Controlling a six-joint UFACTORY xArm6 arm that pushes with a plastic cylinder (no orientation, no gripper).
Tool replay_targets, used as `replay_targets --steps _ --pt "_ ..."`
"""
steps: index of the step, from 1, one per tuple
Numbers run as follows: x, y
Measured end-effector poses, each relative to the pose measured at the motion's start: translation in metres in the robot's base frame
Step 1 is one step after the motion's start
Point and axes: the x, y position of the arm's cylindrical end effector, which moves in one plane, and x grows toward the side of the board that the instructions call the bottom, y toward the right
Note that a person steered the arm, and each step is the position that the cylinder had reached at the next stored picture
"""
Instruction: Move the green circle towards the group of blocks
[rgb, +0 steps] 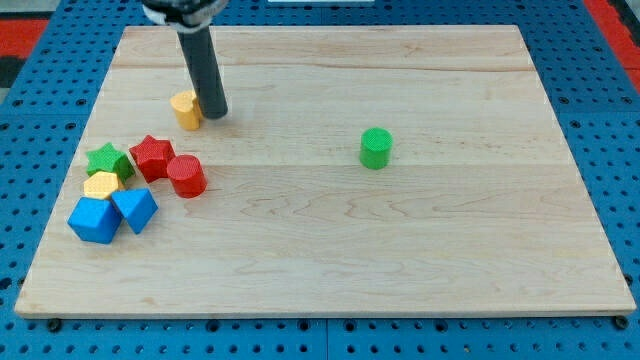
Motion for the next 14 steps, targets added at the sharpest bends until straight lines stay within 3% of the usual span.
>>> replay_targets --steps 1,3,4,6,9,10,11,12,13,14 --pt "-0.010 -0.021" --pt "0.052 -0.059" --pt "0.031 0.025" --pt "0.030 0.184" --pt "0.101 0.253" --pt "0.138 0.194" --pt "0.131 0.157" --pt "0.111 0.209" --pt "0.095 0.163" --pt "0.096 0.070"
